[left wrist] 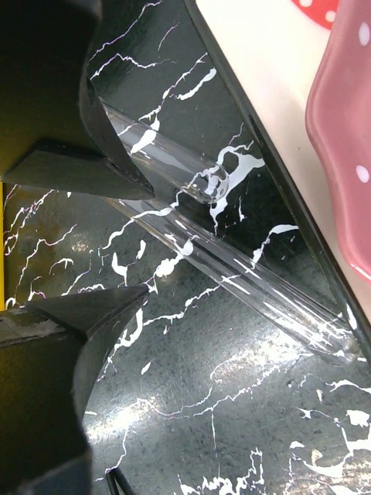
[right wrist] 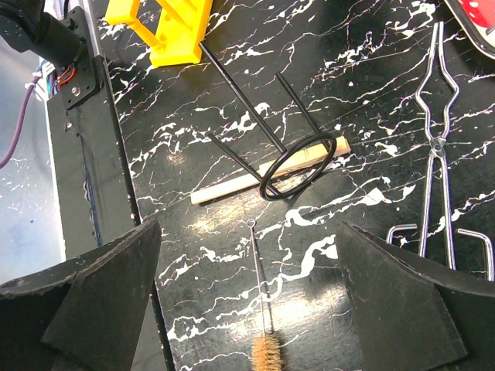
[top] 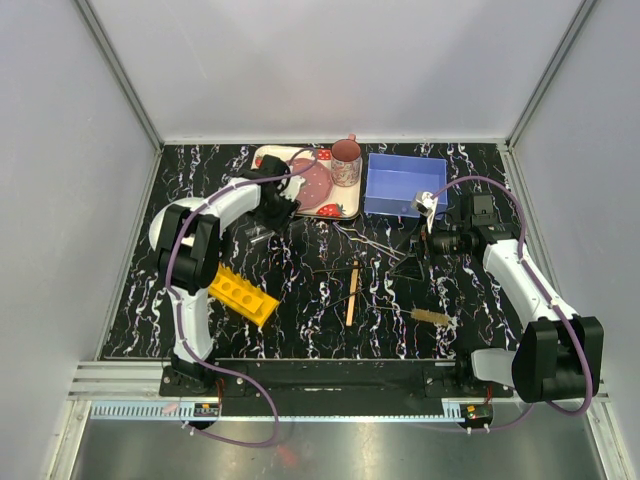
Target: Organize the chemistry lab equipment
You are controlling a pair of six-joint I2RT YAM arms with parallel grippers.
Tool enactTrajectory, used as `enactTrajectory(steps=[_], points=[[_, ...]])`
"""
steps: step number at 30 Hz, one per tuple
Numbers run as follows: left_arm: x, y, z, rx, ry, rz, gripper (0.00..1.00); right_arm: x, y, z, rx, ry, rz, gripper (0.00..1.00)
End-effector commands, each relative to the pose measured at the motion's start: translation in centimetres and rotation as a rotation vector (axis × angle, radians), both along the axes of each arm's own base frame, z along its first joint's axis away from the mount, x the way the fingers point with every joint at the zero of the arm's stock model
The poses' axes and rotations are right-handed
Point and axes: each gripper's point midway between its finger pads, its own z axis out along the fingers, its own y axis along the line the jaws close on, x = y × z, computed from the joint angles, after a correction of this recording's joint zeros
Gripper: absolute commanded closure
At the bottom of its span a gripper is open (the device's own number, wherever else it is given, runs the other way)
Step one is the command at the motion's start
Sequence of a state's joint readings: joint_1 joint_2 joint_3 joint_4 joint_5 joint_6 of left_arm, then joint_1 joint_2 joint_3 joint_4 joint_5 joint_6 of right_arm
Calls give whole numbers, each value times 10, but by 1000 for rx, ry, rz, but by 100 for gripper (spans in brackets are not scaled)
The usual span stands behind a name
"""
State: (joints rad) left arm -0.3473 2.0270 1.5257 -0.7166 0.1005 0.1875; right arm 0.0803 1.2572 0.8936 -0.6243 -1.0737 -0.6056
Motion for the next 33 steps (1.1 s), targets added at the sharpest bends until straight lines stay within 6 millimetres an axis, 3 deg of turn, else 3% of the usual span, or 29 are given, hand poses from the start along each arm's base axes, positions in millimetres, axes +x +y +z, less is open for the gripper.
enactTrajectory(steps=[1, 12, 19, 29, 31, 33], points=[[-1, -1, 4, 16, -17, -18, 49, 10, -1, 13, -2, -63, 2, 1], [-7, -1, 5, 27, -21, -23, 50, 9, -1, 14, 0, -58, 4, 0], [-23, -6, -2, 30, 10, -33, 54, 9, -1, 15, 0, -62, 5, 0], [-49, -15, 0, 37, 7, -34, 68, 8, -1, 15, 0, -65, 6, 0], [-53, -20, 2, 23, 4, -32, 80, 9, -1, 15, -3, -65, 4, 0], [-55, -24, 10, 2, -13, -25, 85, 9, -2, 15, -5, -70, 3, 0]])
